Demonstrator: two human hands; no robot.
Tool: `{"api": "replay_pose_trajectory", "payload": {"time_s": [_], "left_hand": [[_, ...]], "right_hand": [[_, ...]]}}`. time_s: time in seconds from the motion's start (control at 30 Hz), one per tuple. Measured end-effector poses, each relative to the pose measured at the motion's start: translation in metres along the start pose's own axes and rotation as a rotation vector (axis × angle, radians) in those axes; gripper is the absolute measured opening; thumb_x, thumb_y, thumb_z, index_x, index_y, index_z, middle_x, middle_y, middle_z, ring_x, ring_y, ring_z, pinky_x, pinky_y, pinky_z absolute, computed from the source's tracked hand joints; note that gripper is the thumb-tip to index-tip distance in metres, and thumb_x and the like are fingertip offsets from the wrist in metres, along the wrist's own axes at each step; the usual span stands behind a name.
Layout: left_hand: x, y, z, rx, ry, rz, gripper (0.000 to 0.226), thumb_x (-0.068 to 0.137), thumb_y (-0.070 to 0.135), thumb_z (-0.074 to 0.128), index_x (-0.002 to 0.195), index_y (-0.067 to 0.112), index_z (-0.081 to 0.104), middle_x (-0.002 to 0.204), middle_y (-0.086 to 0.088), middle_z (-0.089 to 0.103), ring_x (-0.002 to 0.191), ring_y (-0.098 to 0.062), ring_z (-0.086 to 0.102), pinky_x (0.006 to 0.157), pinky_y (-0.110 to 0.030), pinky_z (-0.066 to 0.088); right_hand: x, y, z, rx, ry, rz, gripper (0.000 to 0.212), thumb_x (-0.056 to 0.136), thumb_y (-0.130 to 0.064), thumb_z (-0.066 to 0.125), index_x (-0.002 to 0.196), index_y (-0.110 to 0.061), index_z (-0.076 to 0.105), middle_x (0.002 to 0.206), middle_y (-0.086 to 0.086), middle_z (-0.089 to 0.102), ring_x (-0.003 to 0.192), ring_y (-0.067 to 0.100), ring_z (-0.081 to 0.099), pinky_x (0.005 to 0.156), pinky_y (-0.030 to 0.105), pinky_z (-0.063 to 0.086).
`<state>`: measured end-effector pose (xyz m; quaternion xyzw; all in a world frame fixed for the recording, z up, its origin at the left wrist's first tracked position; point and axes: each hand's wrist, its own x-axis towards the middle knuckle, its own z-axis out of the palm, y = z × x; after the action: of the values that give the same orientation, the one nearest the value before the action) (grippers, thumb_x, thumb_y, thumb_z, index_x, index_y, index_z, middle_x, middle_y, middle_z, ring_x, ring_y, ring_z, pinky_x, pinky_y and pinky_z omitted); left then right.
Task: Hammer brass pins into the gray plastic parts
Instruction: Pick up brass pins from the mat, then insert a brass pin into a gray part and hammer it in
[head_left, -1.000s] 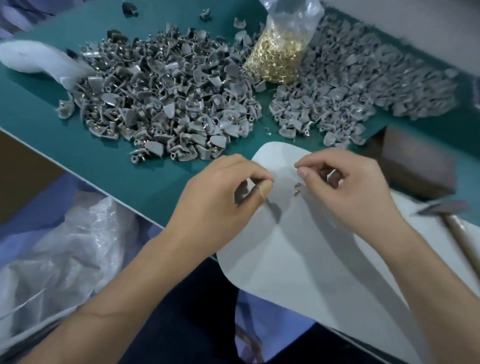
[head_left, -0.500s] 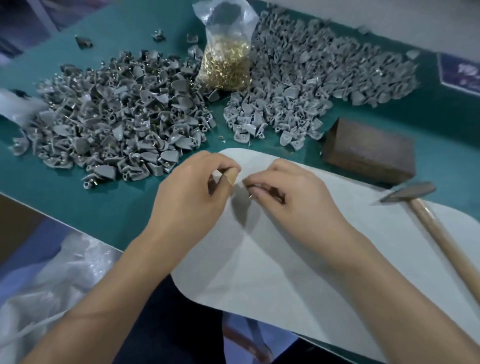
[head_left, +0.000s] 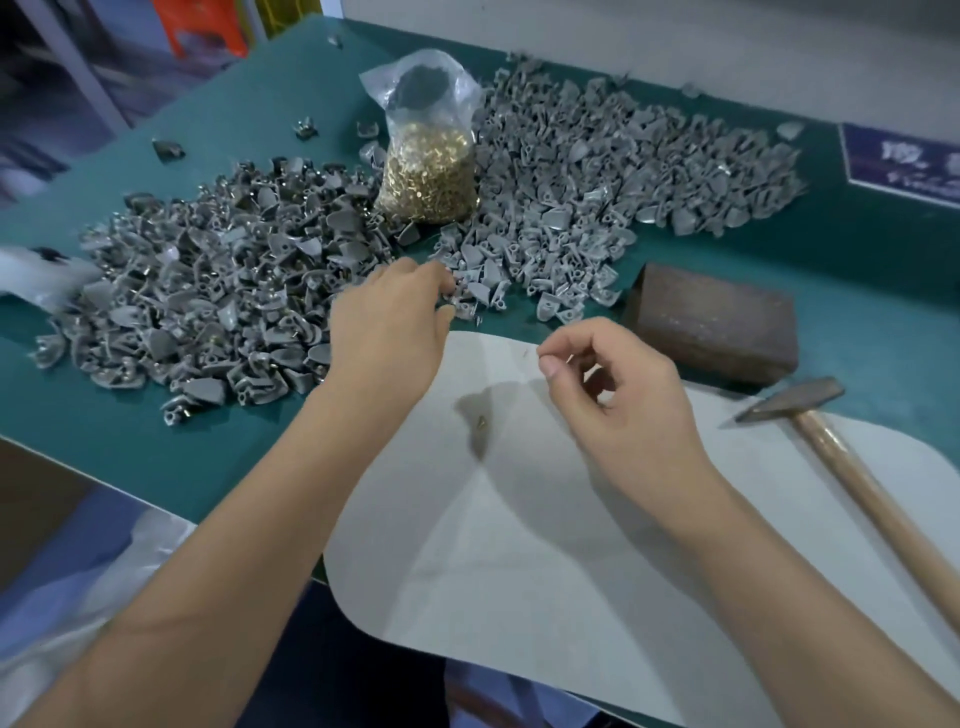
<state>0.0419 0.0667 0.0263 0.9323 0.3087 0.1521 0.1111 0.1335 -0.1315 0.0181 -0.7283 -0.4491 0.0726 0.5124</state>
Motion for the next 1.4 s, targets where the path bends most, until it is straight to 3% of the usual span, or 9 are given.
{"api": "replay_pose_trajectory", "payload": {"time_s": [0.1,0.2,0.47,0.57,0.8,1.0,1.23,1.33,1.4], "left_hand": [[0.006,0.0,-0.005,0.021,0.012,0.002,0.014,0.099,0.026,0.061,0.111,0.027,0.068,0.111,0.004,0.068,0.11,-0.025,0.06,0.076,-0.036,0.044],[0.005,-0.003,-0.008,0.021,0.023,0.026,0.008,0.098,0.024,0.062,0.101,0.028,0.069,0.103,0.007,0.067,0.105,-0.024,0.059,0.07,-0.033,0.035],[0.001,-0.002,-0.01,0.015,-0.063,0.076,0.024,0.1,0.012,0.057,0.116,0.027,0.066,0.116,0.006,0.067,0.115,-0.025,0.055,0.083,-0.039,0.045],[-0.002,-0.002,-0.01,0.012,-0.102,0.091,0.024,0.103,0.017,0.054,0.123,0.026,0.063,0.119,0.005,0.065,0.117,-0.024,0.053,0.083,-0.039,0.044],[-0.002,0.011,-0.013,0.004,-0.102,0.099,0.009,0.102,0.03,0.06,0.109,0.027,0.065,0.108,0.008,0.066,0.109,-0.023,0.055,0.074,-0.033,0.036],[-0.01,0.034,-0.027,-0.339,-0.095,0.211,0.009,0.102,0.029,0.056,0.111,0.029,0.059,0.103,0.017,0.063,0.082,-0.014,0.061,0.075,-0.039,0.053],[0.005,0.068,-0.025,-0.462,-0.156,0.316,0.009,0.104,0.033,0.054,0.111,0.035,0.059,0.098,0.025,0.061,0.078,0.017,0.05,0.071,-0.027,0.041],[0.015,0.081,-0.016,-0.513,-0.168,0.327,0.009,0.101,0.035,0.059,0.109,0.035,0.063,0.1,0.022,0.065,0.084,0.015,0.053,0.076,-0.025,0.045],[0.02,0.091,-0.007,-0.536,-0.175,0.337,0.008,0.099,0.036,0.063,0.107,0.034,0.065,0.099,0.02,0.065,0.08,0.014,0.053,0.074,-0.023,0.046]], "right_hand": [[0.005,0.003,-0.008,-0.015,0.058,-0.031,0.019,0.097,-0.006,0.064,0.11,-0.018,0.071,0.094,-0.007,0.065,0.081,0.019,0.061,0.069,0.026,0.048],[0.008,0.006,-0.015,-0.048,0.112,-0.049,0.021,0.098,-0.004,0.062,0.109,-0.015,0.075,0.091,-0.004,0.063,0.08,0.017,0.059,0.068,0.019,0.042],[0.01,0.011,-0.021,-0.073,0.207,0.015,0.021,0.098,-0.004,0.061,0.105,-0.016,0.076,0.087,-0.007,0.063,0.077,0.016,0.058,0.066,0.023,0.042],[0.01,0.011,-0.019,-0.085,0.2,0.018,0.02,0.097,-0.004,0.061,0.105,-0.015,0.077,0.086,-0.004,0.063,0.076,0.017,0.058,0.065,0.025,0.043],[0.008,0.01,-0.016,-0.058,0.178,0.06,0.015,0.093,-0.007,0.07,0.103,-0.016,0.079,0.092,-0.012,0.073,0.084,0.005,0.065,0.075,0.012,0.044],[0.017,0.009,-0.034,0.037,0.237,0.071,0.015,0.09,-0.01,0.076,0.1,-0.021,0.078,0.087,-0.008,0.076,0.081,0.007,0.069,0.078,0.025,0.054],[0.023,0.011,-0.109,-0.065,0.586,-0.035,0.008,0.094,-0.023,0.075,0.097,-0.03,0.074,0.089,-0.01,0.074,0.078,0.009,0.065,0.071,0.027,0.052],[0.023,0.02,-0.123,-0.079,0.673,0.0,0.007,0.093,-0.025,0.075,0.094,-0.032,0.074,0.088,-0.008,0.073,0.074,0.01,0.062,0.068,0.033,0.05],[0.023,0.027,-0.121,-0.074,0.629,0.045,0.006,0.093,-0.022,0.074,0.097,-0.026,0.076,0.09,-0.002,0.075,0.077,0.013,0.064,0.071,0.038,0.053]]}}
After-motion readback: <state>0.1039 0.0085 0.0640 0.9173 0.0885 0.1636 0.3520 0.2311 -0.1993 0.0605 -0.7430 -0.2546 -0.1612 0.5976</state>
